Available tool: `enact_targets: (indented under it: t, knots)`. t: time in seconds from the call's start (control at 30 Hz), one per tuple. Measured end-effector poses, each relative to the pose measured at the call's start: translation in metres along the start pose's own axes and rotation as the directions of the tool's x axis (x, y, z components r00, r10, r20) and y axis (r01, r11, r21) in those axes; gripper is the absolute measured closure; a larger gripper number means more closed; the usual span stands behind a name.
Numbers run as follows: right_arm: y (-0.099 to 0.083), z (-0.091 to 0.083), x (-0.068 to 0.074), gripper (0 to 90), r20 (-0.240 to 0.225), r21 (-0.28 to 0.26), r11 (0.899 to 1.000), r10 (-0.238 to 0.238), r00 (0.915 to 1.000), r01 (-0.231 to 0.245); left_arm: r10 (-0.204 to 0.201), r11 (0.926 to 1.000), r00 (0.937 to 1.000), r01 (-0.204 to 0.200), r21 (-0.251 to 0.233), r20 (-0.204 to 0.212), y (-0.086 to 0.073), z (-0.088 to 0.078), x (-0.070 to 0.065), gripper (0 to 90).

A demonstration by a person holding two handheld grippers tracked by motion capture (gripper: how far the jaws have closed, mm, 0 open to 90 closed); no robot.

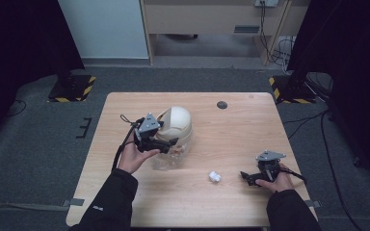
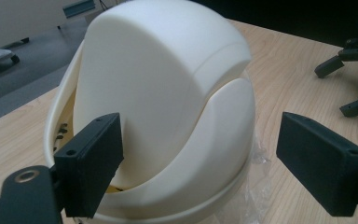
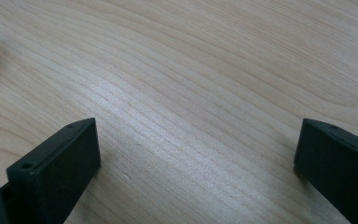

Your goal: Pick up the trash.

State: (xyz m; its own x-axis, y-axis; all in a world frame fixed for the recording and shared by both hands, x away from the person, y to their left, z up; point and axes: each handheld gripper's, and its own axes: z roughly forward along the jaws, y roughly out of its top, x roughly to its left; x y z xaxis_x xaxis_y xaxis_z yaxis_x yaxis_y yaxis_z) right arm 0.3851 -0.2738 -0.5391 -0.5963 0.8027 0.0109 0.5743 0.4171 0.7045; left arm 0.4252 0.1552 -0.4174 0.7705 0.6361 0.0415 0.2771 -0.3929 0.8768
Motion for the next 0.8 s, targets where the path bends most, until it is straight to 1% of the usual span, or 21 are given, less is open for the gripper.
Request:
enact_targets:
  t: [0.17, 0.47, 0.53, 0.6, 0.7, 0.8]
  knots:
    - [0.0, 0.0, 0.0, 0.5, 0.001, 0.0, 1.0, -0.001, 1.0, 0.001, -0.003, 1.0, 1.0, 0.003, 0.004, 0.002, 0.0, 0.003, 0.0, 14.2]
    - [0.0, 0.0, 0.0, 0.5, 0.002, -0.002, 1.0, -0.001, 1.0, 0.001, -0.011, 0.9992, 0.9999, 0.01, 0.038, 0.009, -0.003, 0.014, 0.0, 14.0]
    - [0.0, 0.0, 0.0, 0.5, 0.001, -0.002, 1.0, 0.0, 1.0, 0.0, -0.014, 0.9993, 0.9998, 0.014, 0.036, 0.01, -0.003, 0.015, 0.001, 14.0]
    - [0.0, 0.0, 0.0, 0.5, 0.001, -0.002, 1.0, -0.001, 1.0, 0.001, -0.021, 0.9993, 0.9997, 0.02, 0.03, 0.012, -0.003, 0.016, 0.001, 14.1]
    - [0.0, 0.0, 0.0, 0.5, 0.001, -0.002, 1.0, 0.0, 1.0, 0.0, -0.02, 0.9995, 0.9998, 0.02, 0.024, 0.008, -0.003, 0.014, 0.001, 15.4]
    - [0.0, 0.0, 0.0, 0.5, 0.001, -0.002, 1.0, -0.001, 1.0, 0.001, -0.012, 0.9999, 0.9999, 0.012, 0.012, -0.003, -0.004, 0.007, 0.0, 15.8]
